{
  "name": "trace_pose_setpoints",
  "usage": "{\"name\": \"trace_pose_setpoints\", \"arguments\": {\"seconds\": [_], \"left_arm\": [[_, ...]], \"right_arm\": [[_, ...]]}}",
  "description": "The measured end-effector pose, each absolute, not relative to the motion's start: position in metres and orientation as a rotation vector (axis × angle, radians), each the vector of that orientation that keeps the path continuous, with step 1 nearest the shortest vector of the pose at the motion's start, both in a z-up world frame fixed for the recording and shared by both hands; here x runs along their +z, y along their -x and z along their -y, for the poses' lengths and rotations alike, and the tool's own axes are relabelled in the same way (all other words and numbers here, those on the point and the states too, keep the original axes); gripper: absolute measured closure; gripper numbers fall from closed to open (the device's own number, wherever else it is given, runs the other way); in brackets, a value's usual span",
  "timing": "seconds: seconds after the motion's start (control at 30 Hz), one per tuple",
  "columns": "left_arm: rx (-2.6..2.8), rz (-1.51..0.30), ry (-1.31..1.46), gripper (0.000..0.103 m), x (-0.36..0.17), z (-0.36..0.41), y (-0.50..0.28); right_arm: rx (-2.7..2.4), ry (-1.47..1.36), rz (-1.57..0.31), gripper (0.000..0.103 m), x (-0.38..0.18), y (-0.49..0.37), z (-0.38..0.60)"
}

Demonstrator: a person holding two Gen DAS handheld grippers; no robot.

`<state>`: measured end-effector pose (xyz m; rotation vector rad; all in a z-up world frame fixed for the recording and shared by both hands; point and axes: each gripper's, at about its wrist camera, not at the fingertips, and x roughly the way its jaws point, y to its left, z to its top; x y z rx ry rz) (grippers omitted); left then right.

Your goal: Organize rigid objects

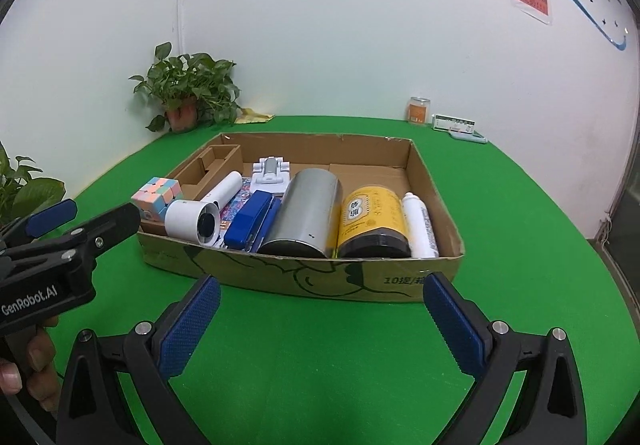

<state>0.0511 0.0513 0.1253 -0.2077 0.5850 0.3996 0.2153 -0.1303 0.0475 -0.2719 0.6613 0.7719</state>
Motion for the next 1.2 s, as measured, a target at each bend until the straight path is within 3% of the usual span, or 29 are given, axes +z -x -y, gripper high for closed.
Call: {"name": "trace_pose_setpoints", "arguments": {"seconds": [1.2], "left_arm": [[0.413, -0.651, 0.185, 0.001, 0.116, -0.038, -0.058]], "right_arm": [[0.724, 0.278, -0.682, 0.001, 0.039, -0.217, 0.125]]}}
